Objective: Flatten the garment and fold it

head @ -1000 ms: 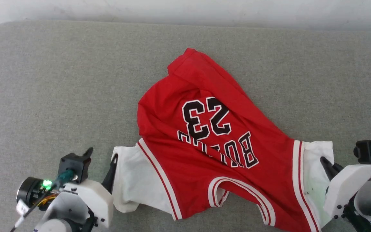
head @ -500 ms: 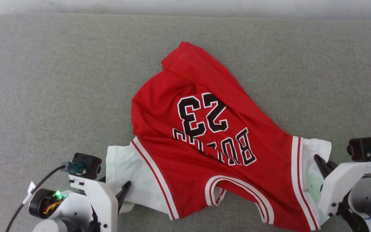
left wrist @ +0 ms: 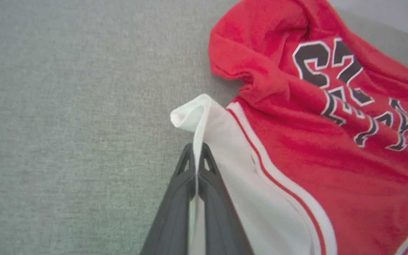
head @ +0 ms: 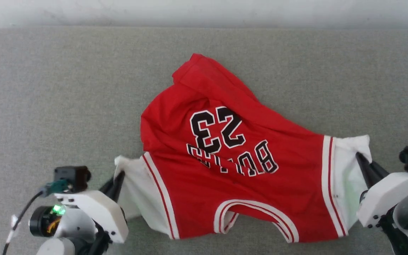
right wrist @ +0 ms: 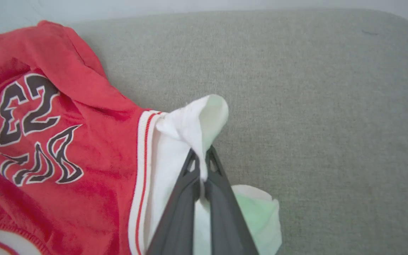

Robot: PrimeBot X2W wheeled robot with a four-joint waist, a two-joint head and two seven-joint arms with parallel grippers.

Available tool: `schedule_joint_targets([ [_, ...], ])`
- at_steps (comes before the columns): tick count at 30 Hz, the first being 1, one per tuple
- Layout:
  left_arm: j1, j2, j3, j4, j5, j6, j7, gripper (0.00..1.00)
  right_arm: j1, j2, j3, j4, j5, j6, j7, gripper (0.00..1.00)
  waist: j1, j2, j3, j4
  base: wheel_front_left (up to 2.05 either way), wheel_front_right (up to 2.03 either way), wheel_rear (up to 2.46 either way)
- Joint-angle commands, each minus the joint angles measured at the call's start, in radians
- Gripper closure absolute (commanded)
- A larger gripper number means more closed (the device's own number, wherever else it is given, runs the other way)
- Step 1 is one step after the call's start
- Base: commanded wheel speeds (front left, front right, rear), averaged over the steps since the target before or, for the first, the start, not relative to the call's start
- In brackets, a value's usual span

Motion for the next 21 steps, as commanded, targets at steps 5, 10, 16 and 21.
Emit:
schedule_joint_targets([
  [5,-0.062,-0.092,0.097,-0.127,-0.040,0.072,-0.219,1.00,-0.033,0.023,-0.033,-0.082,0.023,-0.001,-0.064,1.00,-0.0001,0.0000,-0.083,-0.016,0.00,0.00,0.00],
  [10,-0.107,-0.123,0.116,-0.201,-0.064,0.093,-0.281,1.00,-0.080,0.027,-0.028,-0.142,0.032,-0.001,-0.083,1.00,-0.0001,0.0000,-0.132,-0.028,0.00,0.00,0.00],
  [16,-0.241,-0.103,0.114,-0.206,0.007,0.127,-0.314,1.00,-0.217,-0.001,0.014,-0.191,0.043,-0.001,-0.059,1.00,-0.0001,0.0000,-0.199,-0.052,0.00,0.00,0.00],
  [21,-0.394,-0.067,0.067,-0.138,0.058,0.113,-0.287,1.00,-0.376,-0.051,0.072,-0.162,0.045,-0.001,-0.028,1.00,-0.0001,0.0000,-0.237,-0.074,0.00,0.00,0.00],
])
